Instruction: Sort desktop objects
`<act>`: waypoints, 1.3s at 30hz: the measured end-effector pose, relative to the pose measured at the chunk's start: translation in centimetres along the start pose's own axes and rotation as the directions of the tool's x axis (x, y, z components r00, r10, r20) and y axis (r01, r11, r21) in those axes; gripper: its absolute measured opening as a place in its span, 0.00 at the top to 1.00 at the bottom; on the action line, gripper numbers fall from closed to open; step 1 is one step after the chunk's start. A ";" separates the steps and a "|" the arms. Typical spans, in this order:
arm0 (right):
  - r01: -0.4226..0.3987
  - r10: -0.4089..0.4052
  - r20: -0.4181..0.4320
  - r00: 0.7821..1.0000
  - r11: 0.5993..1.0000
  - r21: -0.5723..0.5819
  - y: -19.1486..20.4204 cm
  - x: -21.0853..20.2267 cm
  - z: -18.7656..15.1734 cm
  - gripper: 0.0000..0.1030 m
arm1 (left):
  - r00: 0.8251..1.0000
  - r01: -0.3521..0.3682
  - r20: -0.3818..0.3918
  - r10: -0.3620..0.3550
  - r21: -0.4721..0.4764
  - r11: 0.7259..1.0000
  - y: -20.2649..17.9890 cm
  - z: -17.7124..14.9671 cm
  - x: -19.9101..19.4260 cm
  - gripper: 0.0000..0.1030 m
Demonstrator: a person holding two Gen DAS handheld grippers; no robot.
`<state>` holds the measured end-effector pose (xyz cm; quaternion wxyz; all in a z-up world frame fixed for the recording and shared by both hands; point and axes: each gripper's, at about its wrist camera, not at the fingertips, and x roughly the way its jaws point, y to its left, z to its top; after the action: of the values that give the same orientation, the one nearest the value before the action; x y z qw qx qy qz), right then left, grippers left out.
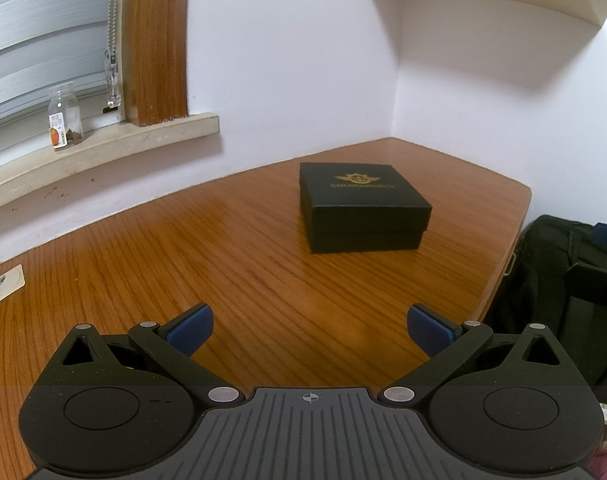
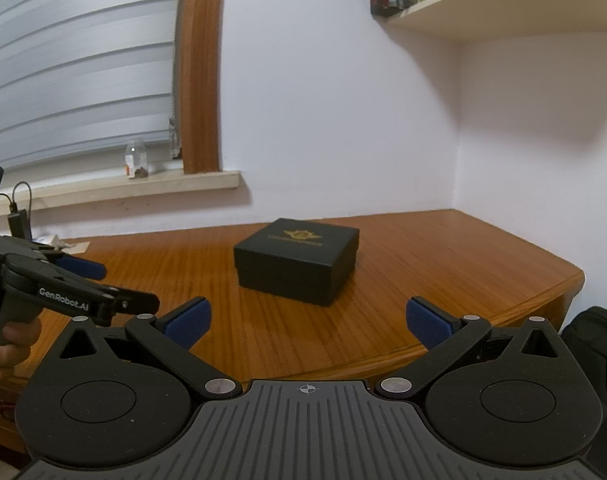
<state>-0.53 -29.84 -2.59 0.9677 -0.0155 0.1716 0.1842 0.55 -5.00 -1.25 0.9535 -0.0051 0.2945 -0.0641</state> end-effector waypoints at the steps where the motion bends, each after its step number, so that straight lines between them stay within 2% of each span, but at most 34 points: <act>1: -0.002 0.002 -0.002 1.000 1.000 0.003 0.0 0.0 0.0 0.00 | 1.000 0.000 0.000 0.000 0.000 1.000 0.0 0.0 0.0 0.00; 39: -0.009 0.010 -0.017 1.000 1.000 0.022 0.1 0.0 0.1 0.00 | 1.000 -0.001 -0.001 0.001 -0.003 1.000 0.1 0.1 -0.1 0.00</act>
<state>-0.51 -29.74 -2.54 0.9654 -0.0058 0.1818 0.1867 0.52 -4.88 -1.14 0.9534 -0.0064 0.2951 -0.0632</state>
